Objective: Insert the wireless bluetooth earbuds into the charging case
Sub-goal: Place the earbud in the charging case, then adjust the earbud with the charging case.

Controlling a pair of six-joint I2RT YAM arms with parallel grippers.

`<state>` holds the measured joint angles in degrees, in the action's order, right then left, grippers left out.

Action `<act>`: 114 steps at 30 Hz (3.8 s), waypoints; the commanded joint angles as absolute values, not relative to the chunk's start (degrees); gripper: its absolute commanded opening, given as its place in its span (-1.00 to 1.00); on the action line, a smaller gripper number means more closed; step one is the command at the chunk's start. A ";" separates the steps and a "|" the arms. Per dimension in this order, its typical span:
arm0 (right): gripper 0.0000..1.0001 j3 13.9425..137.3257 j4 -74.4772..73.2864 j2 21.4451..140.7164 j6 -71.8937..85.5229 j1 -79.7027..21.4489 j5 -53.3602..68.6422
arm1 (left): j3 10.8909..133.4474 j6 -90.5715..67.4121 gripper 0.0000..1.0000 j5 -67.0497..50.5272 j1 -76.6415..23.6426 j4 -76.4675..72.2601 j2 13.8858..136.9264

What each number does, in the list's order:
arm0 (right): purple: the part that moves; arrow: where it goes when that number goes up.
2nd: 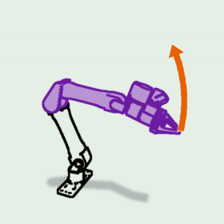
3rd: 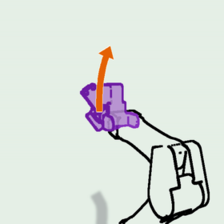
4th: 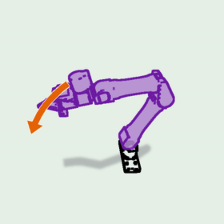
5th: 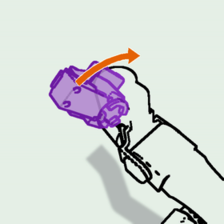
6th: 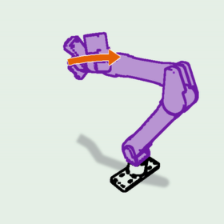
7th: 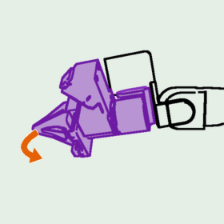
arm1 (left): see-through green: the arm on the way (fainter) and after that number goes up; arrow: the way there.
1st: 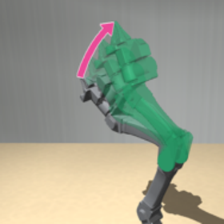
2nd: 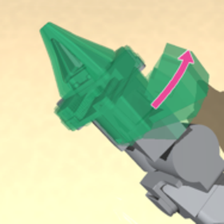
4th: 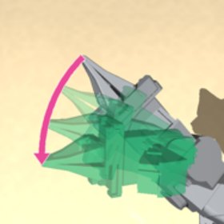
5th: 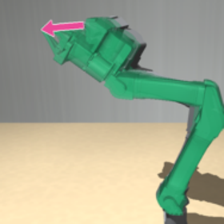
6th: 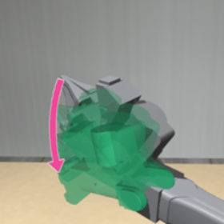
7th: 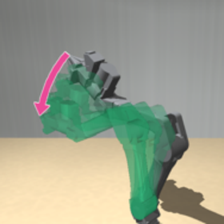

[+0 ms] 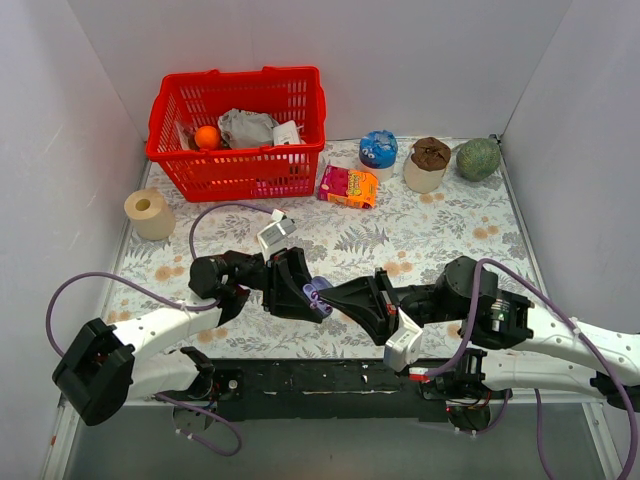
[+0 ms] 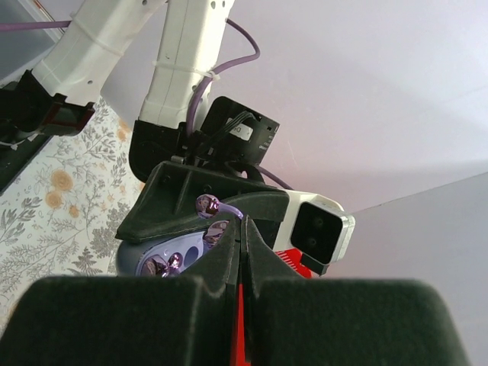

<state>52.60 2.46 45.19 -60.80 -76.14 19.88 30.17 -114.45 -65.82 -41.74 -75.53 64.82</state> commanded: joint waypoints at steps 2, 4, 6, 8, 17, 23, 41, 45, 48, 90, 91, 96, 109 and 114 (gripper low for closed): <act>-0.97 52.47 2.11 46.23 -61.88 -76.29 20.92 | 32.25 -132.89 -1.00 -65.48 -41.57 -105.82 62.84; -0.97 52.65 2.11 46.67 -61.61 -76.20 20.92 | 32.17 -133.42 -1.00 -65.48 -41.57 -105.82 62.40; -0.97 52.73 2.11 46.93 -61.52 -75.94 20.83 | 31.99 -133.77 -1.00 -65.48 -41.57 -105.82 62.31; -0.97 52.91 1.94 47.28 -61.17 -75.68 20.83 | 31.47 -133.95 -1.00 -65.30 -41.57 -105.82 61.88; -0.97 52.47 1.58 47.20 -60.56 -73.57 19.07 | 29.88 -134.21 -1.00 -64.78 -41.57 -105.82 61.44; -0.97 51.77 1.93 47.11 -60.29 -72.07 18.98 | 29.80 -134.30 -1.00 -64.78 -41.57 -105.91 61.79; -0.37 50.71 2.37 45.62 -57.57 -71.63 14.68 | 29.09 -134.12 -0.98 -63.54 -41.57 -105.91 62.67; -0.35 50.45 1.85 44.83 -57.57 -71.72 13.54 | 29.09 -134.03 -0.98 -63.37 -41.57 -105.91 62.93; -0.34 50.27 1.23 44.30 -57.57 -71.63 12.57 | 29.27 -134.03 -0.97 -63.37 -41.57 -105.91 63.19; 0.36 108.89 -55.97 78.83 9.75 -71.72 -35.49 | 21.80 -78.22 -1.00 -31.65 -40.34 -45.54 49.40; 0.36 108.98 -57.20 79.45 9.76 -71.72 -36.90 | 21.71 -78.05 -1.00 -31.12 -40.34 -42.92 49.13; -0.05 103.38 -51.72 76.83 14.83 -71.72 -44.47 | 20.92 -77.43 -1.00 -28.83 -40.34 -36.22 47.03; 0.10 98.44 -49.13 71.98 2.29 -71.98 -15.30 | 21.88 -80.59 -1.00 -32.77 -40.34 -34.88 50.09; 0.04 96.24 -48.69 71.89 2.11 -72.16 -9.94 | 21.10 -81.48 -1.00 -34.98 -40.34 -39.28 51.15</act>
<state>97.25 -48.05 71.85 3.09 -71.77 -16.43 19.64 -80.93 -32.34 -40.62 -35.22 51.48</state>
